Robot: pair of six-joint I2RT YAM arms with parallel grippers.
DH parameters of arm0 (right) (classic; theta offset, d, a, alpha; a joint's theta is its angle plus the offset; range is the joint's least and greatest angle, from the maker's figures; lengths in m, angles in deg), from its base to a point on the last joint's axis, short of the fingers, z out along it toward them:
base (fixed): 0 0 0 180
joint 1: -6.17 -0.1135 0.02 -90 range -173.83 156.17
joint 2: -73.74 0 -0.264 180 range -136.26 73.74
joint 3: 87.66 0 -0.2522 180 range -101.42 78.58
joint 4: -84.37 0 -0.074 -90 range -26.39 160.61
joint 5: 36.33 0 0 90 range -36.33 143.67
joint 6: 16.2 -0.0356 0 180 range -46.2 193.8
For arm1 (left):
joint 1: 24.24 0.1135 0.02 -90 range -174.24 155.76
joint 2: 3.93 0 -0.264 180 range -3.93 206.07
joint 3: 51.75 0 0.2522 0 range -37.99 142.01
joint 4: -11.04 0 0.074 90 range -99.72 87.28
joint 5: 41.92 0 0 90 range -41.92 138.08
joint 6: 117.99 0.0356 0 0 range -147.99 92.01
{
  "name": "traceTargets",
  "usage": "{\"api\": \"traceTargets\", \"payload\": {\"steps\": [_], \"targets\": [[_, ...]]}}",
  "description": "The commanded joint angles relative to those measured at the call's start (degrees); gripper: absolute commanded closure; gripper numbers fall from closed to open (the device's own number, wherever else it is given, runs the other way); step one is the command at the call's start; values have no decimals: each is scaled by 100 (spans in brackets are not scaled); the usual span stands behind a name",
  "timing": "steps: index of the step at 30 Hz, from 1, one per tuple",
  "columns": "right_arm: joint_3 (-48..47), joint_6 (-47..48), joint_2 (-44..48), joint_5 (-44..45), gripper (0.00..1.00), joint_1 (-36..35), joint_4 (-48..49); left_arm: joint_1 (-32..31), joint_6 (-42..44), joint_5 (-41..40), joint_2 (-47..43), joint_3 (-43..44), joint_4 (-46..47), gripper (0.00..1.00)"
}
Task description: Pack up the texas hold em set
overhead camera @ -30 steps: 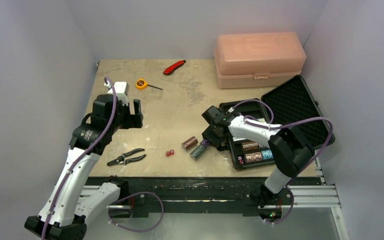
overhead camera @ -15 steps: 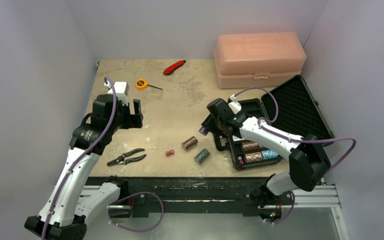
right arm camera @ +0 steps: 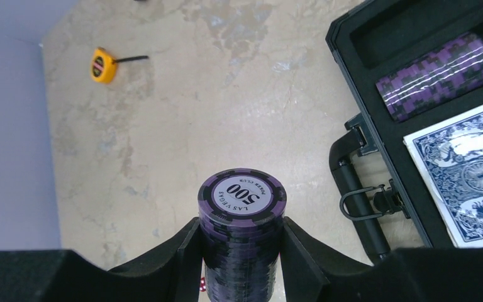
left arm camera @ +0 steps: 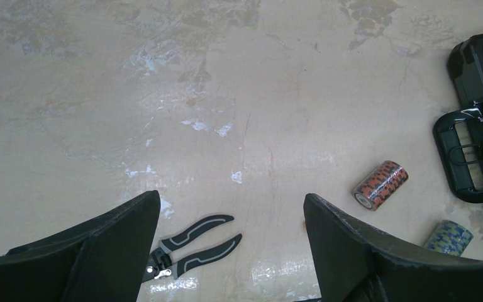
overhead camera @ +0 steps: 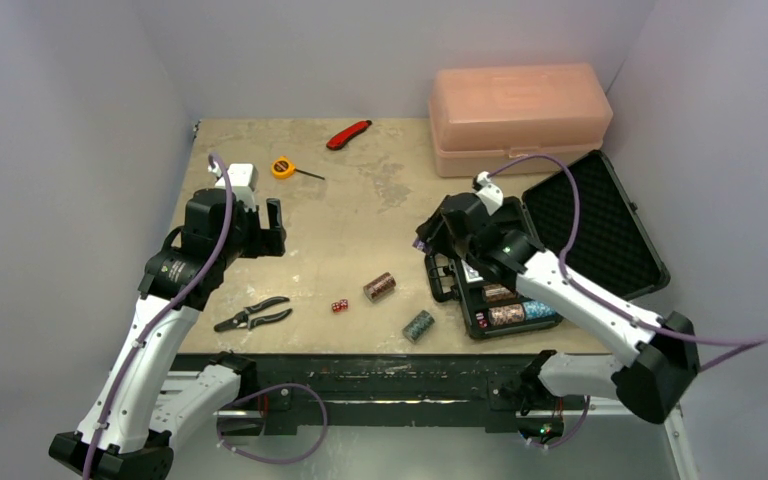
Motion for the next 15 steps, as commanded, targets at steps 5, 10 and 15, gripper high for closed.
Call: {"api": "traceTargets", "payload": {"steps": [5, 10, 15], "targets": [[100, -249, 964, 1124, 100, -10, -364, -23, -13, -57, -14, 19, 140, 16], [-206, -631, 846, 1653, 100, -9, -1120, -23, -13, -84, -6, 19, 135, 16], [-331, -785, 837, 1909, 100, 11, -1406, -23, -13, -93, 5, 19, 139, 16]]}}
